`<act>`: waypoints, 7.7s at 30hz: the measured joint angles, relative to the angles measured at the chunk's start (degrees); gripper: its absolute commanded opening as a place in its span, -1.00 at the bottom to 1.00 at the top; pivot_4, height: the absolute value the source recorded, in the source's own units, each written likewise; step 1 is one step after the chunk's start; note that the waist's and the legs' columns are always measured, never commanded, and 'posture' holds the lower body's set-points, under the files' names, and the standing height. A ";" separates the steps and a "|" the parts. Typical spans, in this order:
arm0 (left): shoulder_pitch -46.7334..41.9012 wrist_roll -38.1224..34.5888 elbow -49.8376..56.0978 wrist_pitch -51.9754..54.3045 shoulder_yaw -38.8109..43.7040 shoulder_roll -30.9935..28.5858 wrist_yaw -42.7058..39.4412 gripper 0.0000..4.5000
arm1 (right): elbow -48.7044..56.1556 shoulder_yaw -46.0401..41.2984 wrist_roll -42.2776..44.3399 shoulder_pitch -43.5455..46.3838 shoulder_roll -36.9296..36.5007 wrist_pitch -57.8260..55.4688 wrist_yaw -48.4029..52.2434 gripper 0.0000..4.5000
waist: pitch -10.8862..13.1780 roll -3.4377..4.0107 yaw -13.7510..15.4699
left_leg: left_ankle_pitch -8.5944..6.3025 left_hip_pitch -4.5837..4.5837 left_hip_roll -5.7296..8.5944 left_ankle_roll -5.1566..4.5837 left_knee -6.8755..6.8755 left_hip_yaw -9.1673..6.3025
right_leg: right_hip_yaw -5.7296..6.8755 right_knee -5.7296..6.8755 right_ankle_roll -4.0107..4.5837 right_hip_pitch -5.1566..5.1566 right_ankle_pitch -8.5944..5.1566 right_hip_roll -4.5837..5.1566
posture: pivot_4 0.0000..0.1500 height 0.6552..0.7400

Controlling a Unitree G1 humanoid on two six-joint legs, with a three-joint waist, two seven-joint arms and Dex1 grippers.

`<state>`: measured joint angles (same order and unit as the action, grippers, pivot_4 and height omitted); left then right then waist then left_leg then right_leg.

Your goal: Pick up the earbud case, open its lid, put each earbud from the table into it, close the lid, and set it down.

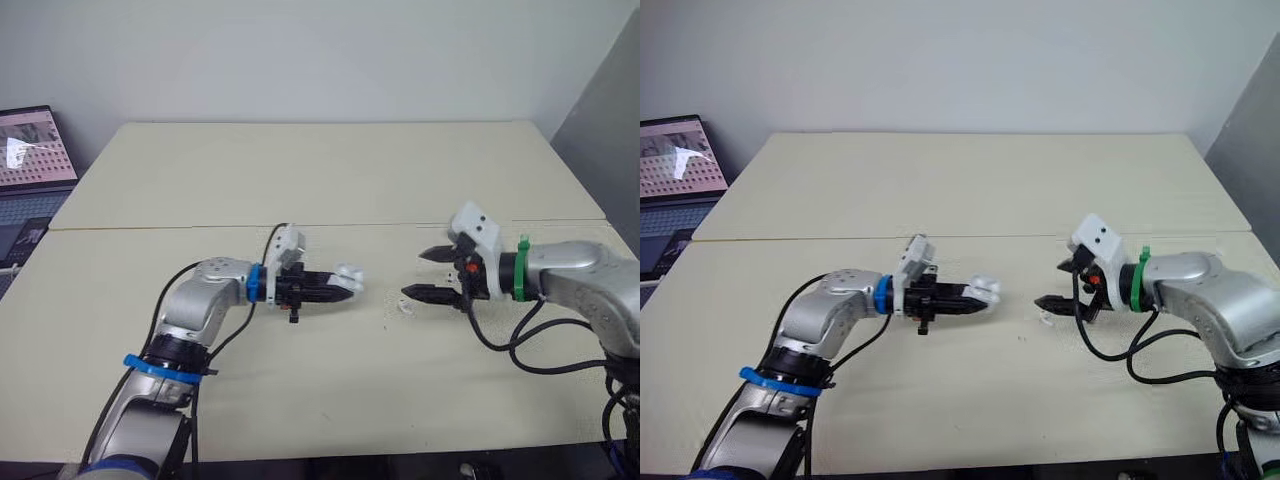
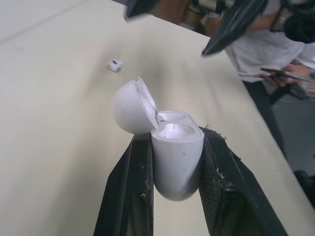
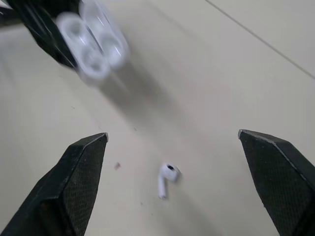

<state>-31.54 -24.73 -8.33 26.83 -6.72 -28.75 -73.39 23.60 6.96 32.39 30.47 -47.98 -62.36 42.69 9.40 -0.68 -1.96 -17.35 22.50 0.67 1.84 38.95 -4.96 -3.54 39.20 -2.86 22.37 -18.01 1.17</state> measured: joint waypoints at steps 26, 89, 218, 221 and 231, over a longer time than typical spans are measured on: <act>7.69 -1.56 10.33 -4.76 6.98 2.29 15.27 -0.64 | -10.47 2.46 -17.77 -20.35 15.25 32.65 -5.78 -0.24 | -0.05 -0.06 0.24 | 0.02 -0.12 0.02 0.04 0.01 0.10 | -0.06 0.06 -0.03 -0.06 0.02 0.00 | 1.00 1.00; 12.94 -4.11 17.32 -2.78 6.08 -0.25 16.47 -0.64 | 10.93 6.53 -35.47 -23.95 -20.25 17.29 24.63 0.98 | -0.22 -0.33 0.48 | -0.01 -0.71 -0.05 0.00 -0.02 0.10 | -0.17 -0.15 -0.03 -0.68 0.02 0.01 | 1.00 1.00; 3.70 7.12 3.63 -25.61 2.43 26.02 37.13 -0.64 | -1.09 -9.53 0.53 -1.69 36.77 19.86 -18.92 0.89 | -0.26 -0.39 0.14 | 0.00 -0.38 0.00 0.02 -0.07 0.32 | -0.23 0.18 -0.01 -0.08 0.04 0.01 | 1.00 1.00; 3.69 6.85 3.87 -25.65 2.49 24.81 36.32 -0.64 | -1.78 -11.84 1.22 -1.67 33.45 20.10 -17.25 0.89 | -0.26 -0.39 0.14 | 0.00 -0.38 0.00 0.01 -0.07 0.32 | -0.22 0.18 -0.01 -0.08 0.04 0.00 | 1.00 1.00; 9.50 0.27 8.65 -16.79 5.76 15.34 31.19 -0.64 | -18.66 -13.32 -4.79 -6.86 12.25 28.32 -0.81 0.89 | -0.25 -0.40 0.16 | -0.01 -0.39 -0.02 -0.02 -0.11 0.36 | -0.24 0.08 -0.01 -0.13 0.04 -0.01 | 1.00 1.00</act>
<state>-22.04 -24.46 0.32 10.03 -0.97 -13.41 -42.20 4.94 -6.36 27.59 23.61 -35.73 -34.04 41.87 9.15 -1.08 -1.79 -17.36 22.11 0.65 1.82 38.84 -4.60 -3.79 39.28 -2.87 22.24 -17.97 1.15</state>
